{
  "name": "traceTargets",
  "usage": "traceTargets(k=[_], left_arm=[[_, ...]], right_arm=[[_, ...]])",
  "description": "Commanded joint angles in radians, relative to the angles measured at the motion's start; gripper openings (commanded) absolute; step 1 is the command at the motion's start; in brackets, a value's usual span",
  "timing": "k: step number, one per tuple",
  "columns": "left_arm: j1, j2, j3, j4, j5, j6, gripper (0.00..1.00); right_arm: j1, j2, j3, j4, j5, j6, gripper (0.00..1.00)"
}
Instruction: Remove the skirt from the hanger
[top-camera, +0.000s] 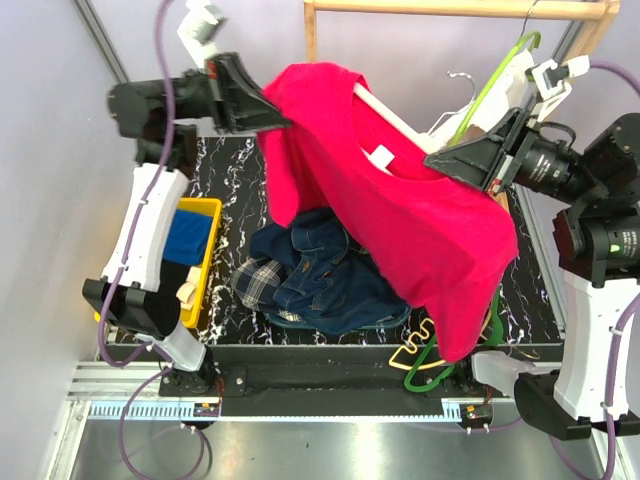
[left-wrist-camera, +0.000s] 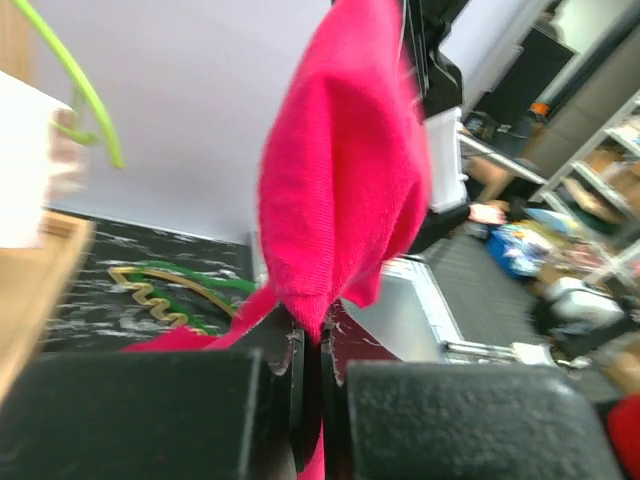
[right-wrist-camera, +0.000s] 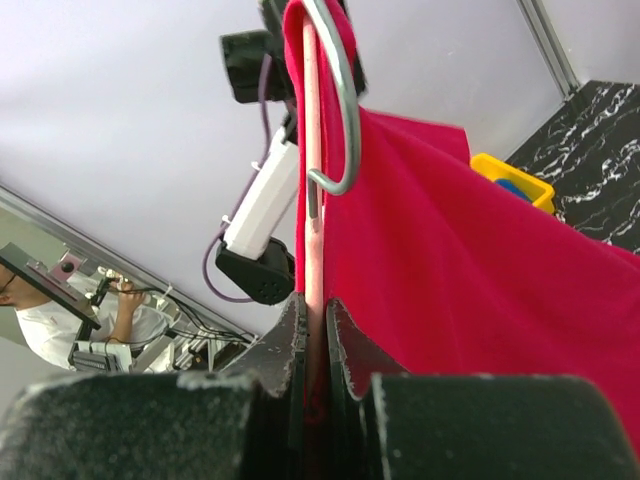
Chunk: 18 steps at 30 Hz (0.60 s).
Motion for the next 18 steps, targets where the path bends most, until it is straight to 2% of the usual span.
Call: traceTargets(k=[1,5,8,14,18], left_arm=[[0.15,0.008,0.144,0.028,-0.008,0.028,0.0],[0.312,0.036,0.214,0.074,-0.012,-0.022,0.0],[0.391,0.042,0.218,0.115,-0.019,-0.062,0.0],[0.434,0.021,0.12,0.175,0.006,-0.102,0.0],[0.437,-0.008,-0.056,0.264,0.03,-0.145,0.01]], right_arm=[[0.006,-0.052,-0.089,0.014,-0.008,-0.065,0.0],[0.004,-0.089,-0.171,-0.148,0.035,-0.194,0.0],[0.004,-0.11,-0.211,-0.185,0.072,-0.25,0.0],[0.006,-0.112,-0.197,-0.182,0.112,-0.267,0.0],[0.004,-0.11,-0.154,-0.182,0.153,-0.277,0.0]])
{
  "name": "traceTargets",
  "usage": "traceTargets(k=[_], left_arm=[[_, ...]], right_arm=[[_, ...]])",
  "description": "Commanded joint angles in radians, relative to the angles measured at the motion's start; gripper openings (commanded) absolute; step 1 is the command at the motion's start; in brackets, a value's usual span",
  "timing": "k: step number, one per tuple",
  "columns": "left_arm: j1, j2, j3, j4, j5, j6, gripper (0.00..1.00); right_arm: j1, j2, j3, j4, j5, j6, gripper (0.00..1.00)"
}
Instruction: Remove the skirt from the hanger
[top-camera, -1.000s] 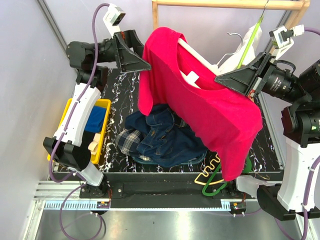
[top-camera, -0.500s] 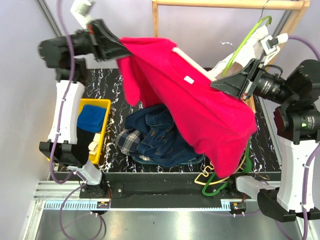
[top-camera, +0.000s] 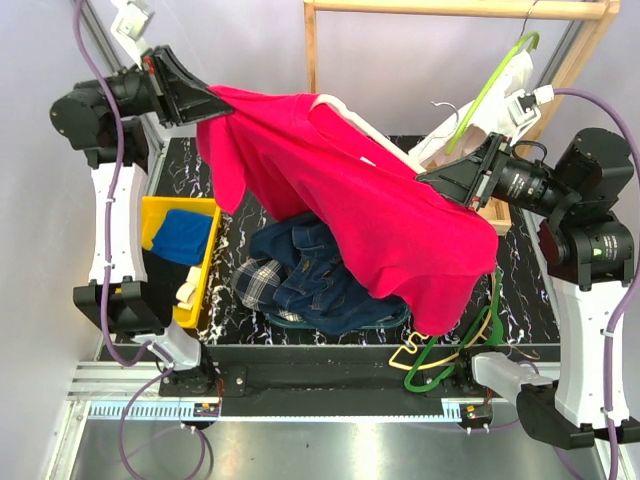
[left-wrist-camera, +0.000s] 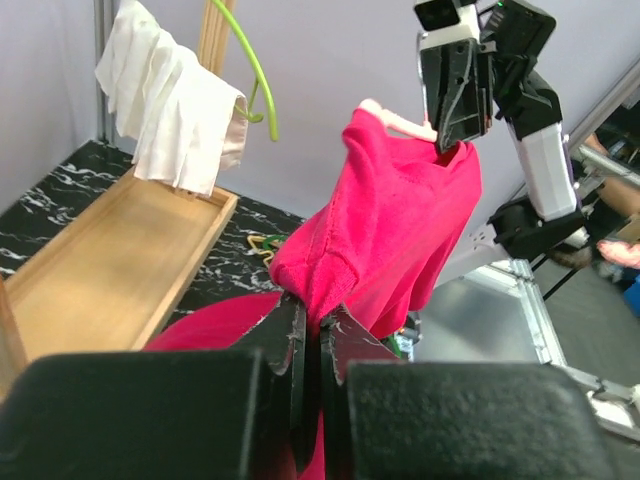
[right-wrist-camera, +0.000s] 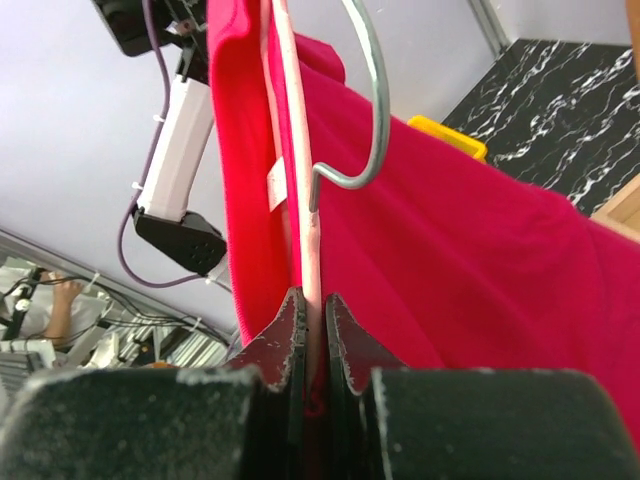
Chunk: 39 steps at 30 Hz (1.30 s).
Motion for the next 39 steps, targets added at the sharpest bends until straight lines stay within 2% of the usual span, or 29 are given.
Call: traceTargets(k=[1,2,4,6,7,8,10,14,18,19,20,21,22,23,24,27,28,31,34,39], left_arm=[[0.076,-0.032,-0.169,0.166,-0.067,-0.105,0.01],[0.059,-0.043,-0.215,0.273,-0.062,-0.148,0.02],[0.016,-0.093,-0.366,0.359,-0.013,-0.218,0.02],[-0.077,-0.132,-0.479,0.483,0.034,-0.261,0.02],[-0.106,-0.162,-0.578,0.51,0.039,-0.277,0.02],[-0.158,-0.178,-0.617,0.519,0.044,-0.271,0.02],[-0.195,-0.193,-0.683,0.536,0.06,-0.263,0.01],[-0.261,-0.161,-0.72,0.699,0.094,-0.355,0.03],[-0.332,-0.107,-0.702,0.835,0.151,-0.452,0.07],[-0.343,-0.098,-0.685,0.846,0.154,-0.47,0.12],[-0.35,-0.086,-0.666,0.846,0.156,-0.473,0.47],[-0.35,-0.066,-0.602,0.846,0.151,-0.478,0.73],[-0.347,-0.048,-0.561,0.846,0.151,-0.495,0.88],[-0.34,-0.035,-0.516,0.844,0.145,-0.504,0.99],[-0.337,-0.013,-0.419,0.837,0.13,-0.507,0.99],[-0.356,0.017,-0.298,0.771,0.069,-0.5,0.99],[-0.391,0.023,-0.236,0.725,0.058,-0.443,0.99],[-0.48,0.04,-0.157,0.462,0.034,-0.301,0.99],[-0.547,0.066,-0.094,0.357,0.039,-0.224,0.99],[-0.554,0.115,-0.045,0.22,0.019,-0.139,0.99]], right_arm=[[-0.013,-0.033,0.064,-0.082,0.08,-0.056,0.0],[-0.015,-0.033,0.072,-0.08,0.1,-0.056,0.0],[-0.013,-0.031,0.096,-0.076,0.129,-0.062,0.0],[-0.015,-0.025,0.122,-0.047,0.175,-0.06,0.0],[-0.015,-0.024,0.144,-0.025,0.188,-0.051,0.0],[-0.013,-0.022,0.158,0.013,0.21,-0.045,0.0],[-0.015,-0.011,0.208,0.024,0.246,-0.034,0.0],[-0.013,0.007,0.238,0.125,0.261,0.038,0.0],[-0.013,-0.013,0.157,0.275,0.269,0.137,0.0],[-0.015,-0.016,0.144,0.291,0.267,0.154,0.0],[-0.013,-0.017,0.133,0.295,0.267,0.157,0.0],[-0.015,-0.028,0.103,0.297,0.267,0.156,0.0],[-0.013,-0.037,0.08,0.301,0.272,0.162,0.0],[-0.015,-0.047,0.052,0.32,0.286,0.168,0.0],[-0.013,-0.071,-0.01,0.341,0.287,0.177,0.0],[-0.013,-0.103,-0.138,0.45,0.301,0.232,0.0],[-0.013,-0.105,-0.164,0.482,0.295,0.266,0.0],[-0.013,-0.087,-0.226,0.564,0.264,0.303,0.0],[-0.004,-0.077,-0.258,0.605,0.235,0.325,0.0],[0.008,-0.053,-0.24,0.604,0.175,0.344,0.0]])
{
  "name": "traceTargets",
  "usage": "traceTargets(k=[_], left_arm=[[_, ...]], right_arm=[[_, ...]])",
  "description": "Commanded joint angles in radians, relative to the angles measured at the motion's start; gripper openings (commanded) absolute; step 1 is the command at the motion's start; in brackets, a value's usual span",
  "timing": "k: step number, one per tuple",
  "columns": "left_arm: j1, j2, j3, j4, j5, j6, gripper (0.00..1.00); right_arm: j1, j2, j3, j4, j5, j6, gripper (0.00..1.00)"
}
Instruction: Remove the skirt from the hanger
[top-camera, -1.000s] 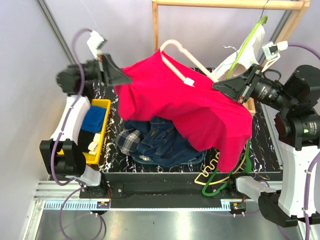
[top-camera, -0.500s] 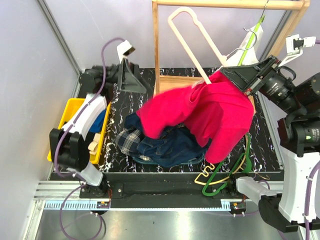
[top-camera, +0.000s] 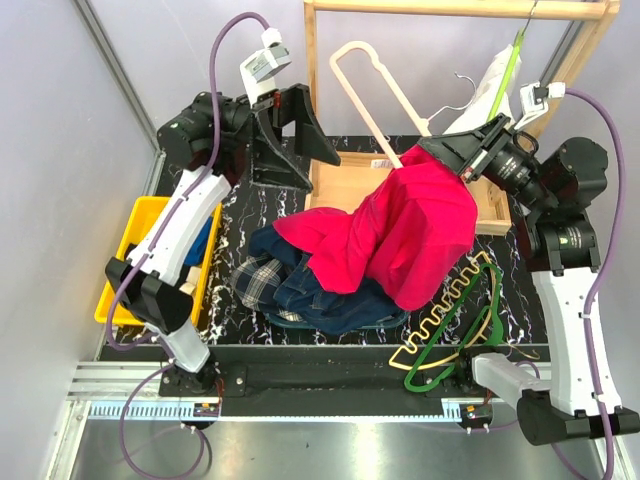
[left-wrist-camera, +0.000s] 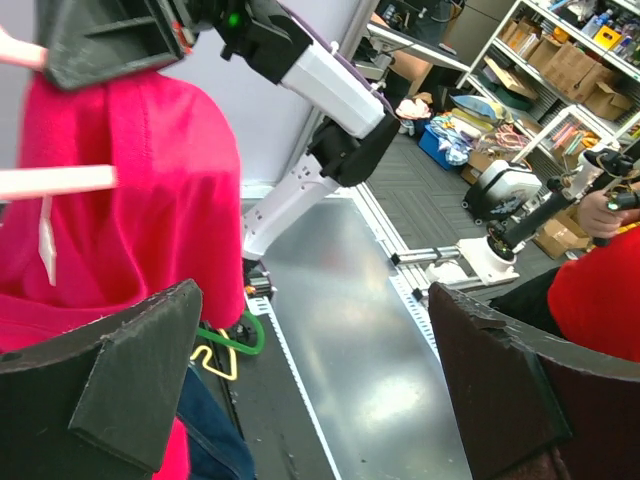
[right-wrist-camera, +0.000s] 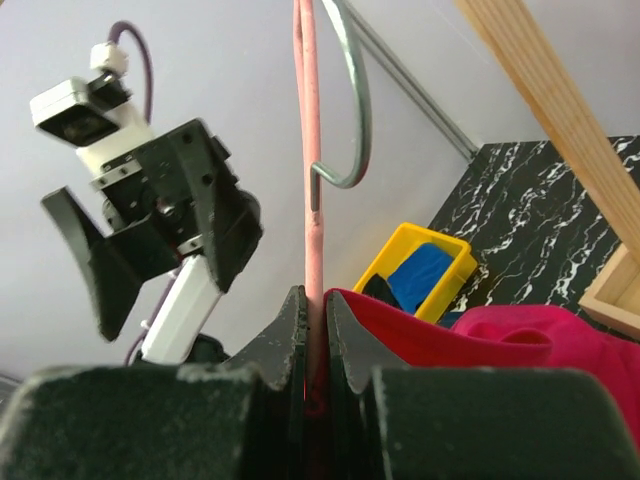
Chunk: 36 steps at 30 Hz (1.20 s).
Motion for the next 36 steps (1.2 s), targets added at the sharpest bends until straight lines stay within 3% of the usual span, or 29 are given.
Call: traceTargets(k=[1,4,6,11,12,15,18,22,30,36], left_arm=[[0.02,0.057,0.042,-0.111,-0.012,0.119,0.99],[0.045,0.079,0.038,-0.126,-0.029,0.115,0.99],[0.072,0.109,0.087,-0.219,-0.055,0.187,0.99],[0.189,0.128,0.258,-0.794,-0.256,0.512,0.99],[0.221,0.151,0.403,-0.954,-0.282,0.611,0.99],[0.256,0.203,0.585,-1.083,-0.305,0.675,0.99],[0.269,0.157,0.475,-0.943,-0.3,0.585,0.99],[0.249,0.153,0.475,-0.933,-0.276,0.57,0.99],[0.195,0.088,0.267,-0.781,-0.214,0.507,0.99],[0.181,0.137,0.376,-0.828,-0.237,0.533,0.99]], right_arm=[[0.015,-0.012,0.033,0.134,-0.068,0.056,0.0],[0.031,-0.009,0.047,0.131,-0.087,0.074,0.0],[0.039,-0.012,0.059,0.124,-0.093,0.083,0.0],[0.041,-0.009,0.069,0.081,-0.162,0.097,0.0],[0.041,-0.012,0.076,0.066,-0.176,0.085,0.0],[0.041,-0.02,0.098,-0.033,-0.188,0.05,0.0],[0.041,-0.032,0.093,-0.048,-0.196,0.051,0.0],[0.041,-0.032,0.095,-0.054,-0.188,0.051,0.0],[0.042,-0.006,0.132,-0.022,-0.191,0.067,0.0],[0.051,-0.004,0.096,0.016,-0.2,0.094,0.0]])
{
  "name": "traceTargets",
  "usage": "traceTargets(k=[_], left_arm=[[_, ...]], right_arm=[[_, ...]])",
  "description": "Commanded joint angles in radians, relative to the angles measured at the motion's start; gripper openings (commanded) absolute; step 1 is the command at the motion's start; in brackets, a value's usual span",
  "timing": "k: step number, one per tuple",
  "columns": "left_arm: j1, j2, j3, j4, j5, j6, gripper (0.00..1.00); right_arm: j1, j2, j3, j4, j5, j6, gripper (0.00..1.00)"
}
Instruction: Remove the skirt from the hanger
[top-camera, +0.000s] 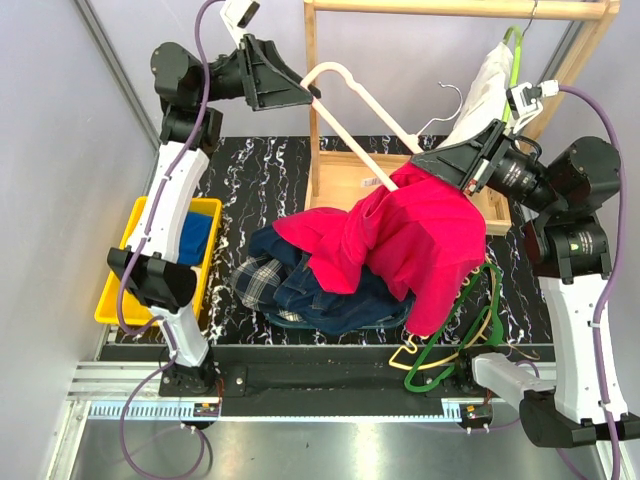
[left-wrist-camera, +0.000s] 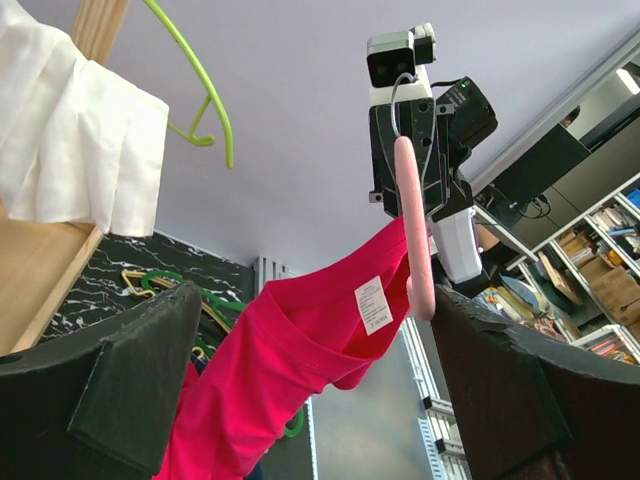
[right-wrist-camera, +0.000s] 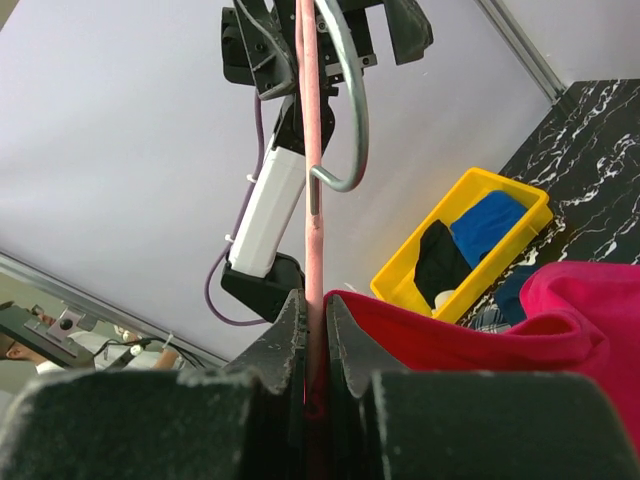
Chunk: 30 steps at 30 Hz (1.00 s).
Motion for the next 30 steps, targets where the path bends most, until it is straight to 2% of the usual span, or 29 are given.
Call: traceTargets(k=[1,4,5,6,9,12,14,16,17,18,21,23,24,30], left_arm=[[-0.014,0.012,0.136,0.018,-0.013,0.025,0.99],[-0.017,0.02,0.179,0.008,-0.024,0.035,0.87],[-0.024,0.017,0.179,0.013,-0.026,0.032,0.69],[-0.031,0.011,0.169,0.016,-0.024,0.029,0.57],[-0.061,-0.005,0.149,0.024,-0.032,0.017,0.31],[-0.087,-0.012,0.121,0.03,-0.026,0.014,0.27],[-0.092,-0.014,0.118,0.021,-0.023,0.018,0.18],[-0.092,-0.014,0.121,0.002,-0.02,0.029,0.0],[-0.092,-0.009,0.135,-0.008,-0.018,0.037,0.0],[-0.091,-0.008,0.15,-0.018,-0.015,0.043,0.0],[-0.087,0.008,0.196,-0.044,-0.006,0.061,0.0],[-0.09,0.001,0.185,-0.062,-0.001,0.067,0.0],[-0.094,-0.005,0.172,-0.061,0.002,0.069,0.0],[-0.103,-0.017,0.142,-0.077,-0.003,0.08,0.0]], right_arm=[[0.015,-0.007,-0.001,0.087,-0.029,0.031,0.0],[0.026,-0.008,-0.017,0.085,-0.026,0.026,0.0],[0.029,-0.008,-0.017,0.087,-0.024,0.023,0.0],[0.03,-0.002,-0.015,0.088,-0.021,0.022,0.0],[0.037,0.01,-0.005,0.094,-0.014,0.017,0.0],[0.043,0.023,0.009,0.103,-0.011,0.017,0.0],[0.049,0.021,0.009,0.108,-0.009,0.017,0.0],[0.052,0.016,-0.003,0.11,-0.006,0.014,0.0],[0.052,0.012,-0.011,0.108,-0.005,0.012,0.0],[0.053,0.0,-0.018,0.11,-0.001,0.009,0.05],[0.058,-0.016,-0.052,0.11,0.009,-0.003,0.31],[0.066,-0.013,-0.043,0.105,0.002,-0.023,0.34],[0.07,-0.004,-0.028,0.103,0.0,-0.029,0.4],[0.107,0.041,0.031,0.088,0.017,-0.07,0.4]])
